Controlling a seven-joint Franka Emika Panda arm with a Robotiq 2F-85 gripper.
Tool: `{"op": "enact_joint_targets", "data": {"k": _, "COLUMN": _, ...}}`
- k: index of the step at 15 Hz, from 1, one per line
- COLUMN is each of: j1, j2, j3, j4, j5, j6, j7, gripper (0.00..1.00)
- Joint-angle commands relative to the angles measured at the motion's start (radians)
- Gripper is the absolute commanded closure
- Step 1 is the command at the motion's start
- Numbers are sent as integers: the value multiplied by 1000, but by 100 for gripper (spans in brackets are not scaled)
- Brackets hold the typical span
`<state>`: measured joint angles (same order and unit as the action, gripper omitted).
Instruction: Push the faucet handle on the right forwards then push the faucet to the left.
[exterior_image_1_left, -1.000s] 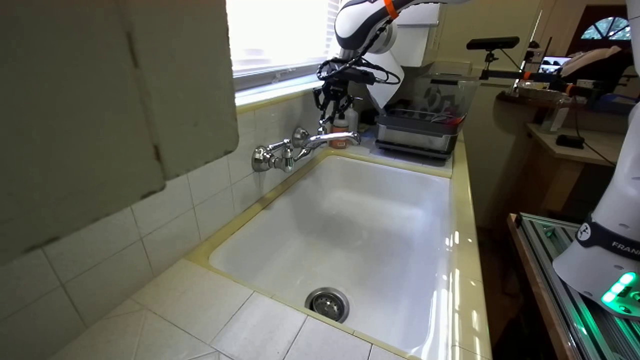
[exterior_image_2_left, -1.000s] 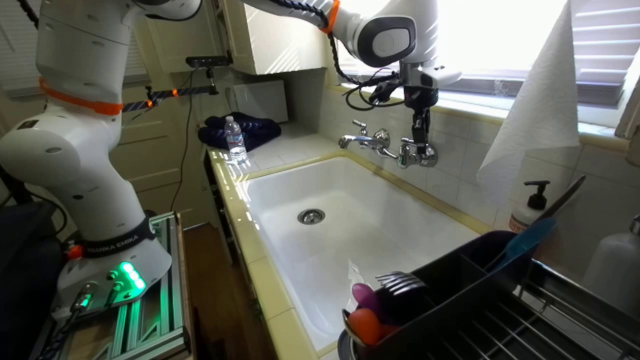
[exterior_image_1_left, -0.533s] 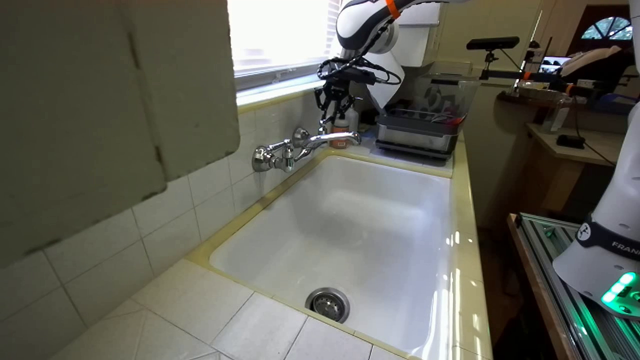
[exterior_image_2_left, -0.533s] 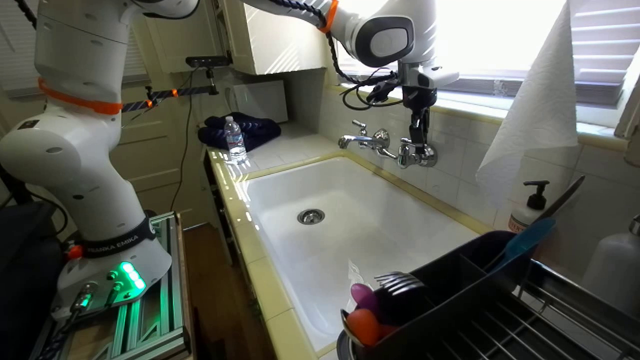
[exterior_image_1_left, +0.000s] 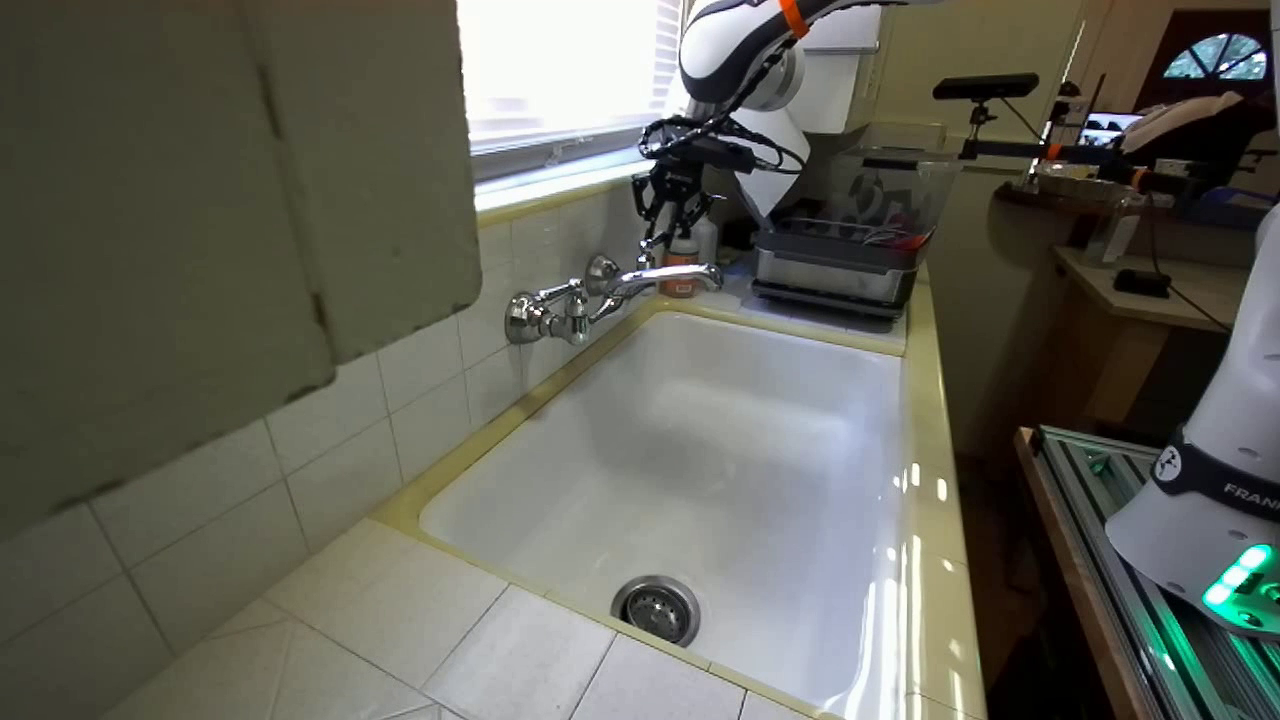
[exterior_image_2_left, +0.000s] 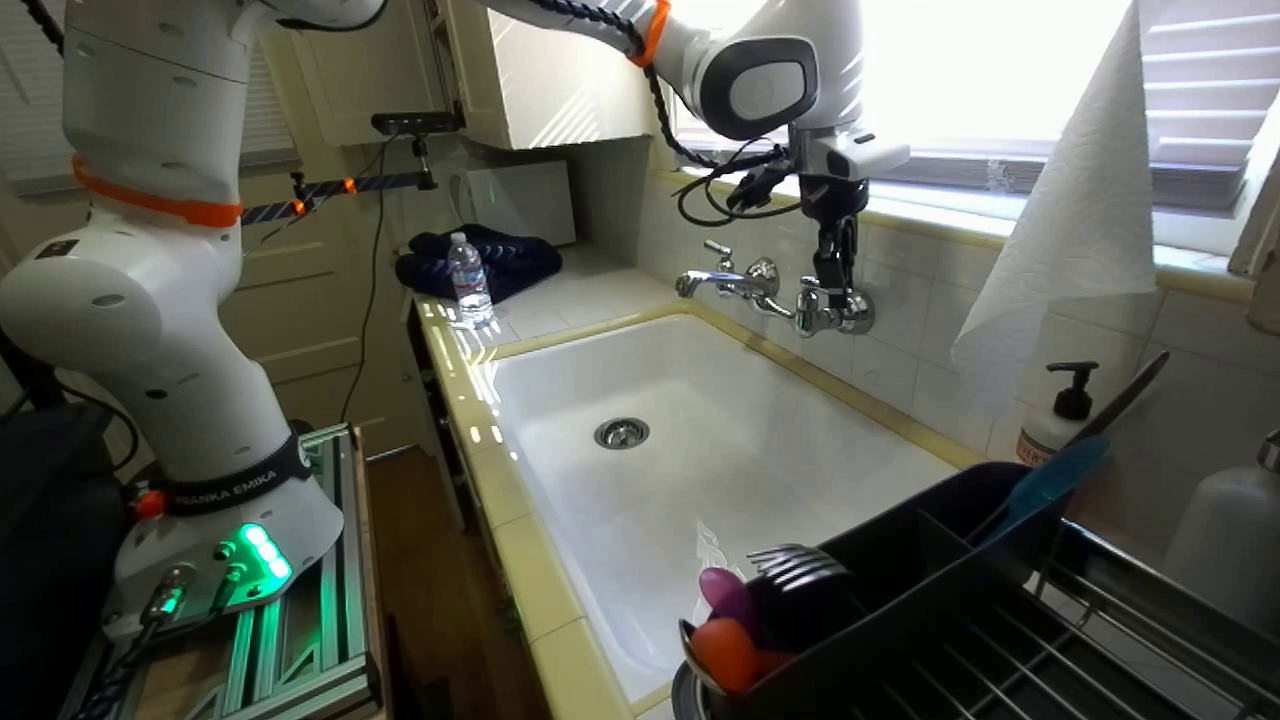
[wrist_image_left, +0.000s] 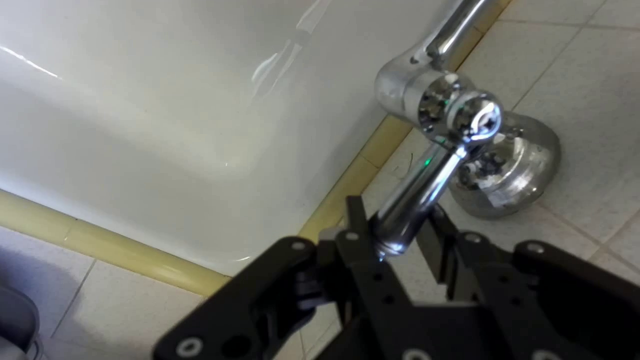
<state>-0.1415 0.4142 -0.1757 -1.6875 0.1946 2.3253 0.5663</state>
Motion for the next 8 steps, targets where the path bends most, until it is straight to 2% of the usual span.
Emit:
{"op": "enact_joint_targets", "data": {"k": 1, "j1": 3, "j2": -182, "j3": -4, "j4": -201, "j5": -6, "j6": -122, "j7": -50, "gripper": 92}}
{"op": "enact_joint_targets", "data": {"k": 8, "j1": -24, "j2": -208, "j3": 20, "j4": -241, "j5": 73, "j6": -65, "j7": -133, "gripper": 92}}
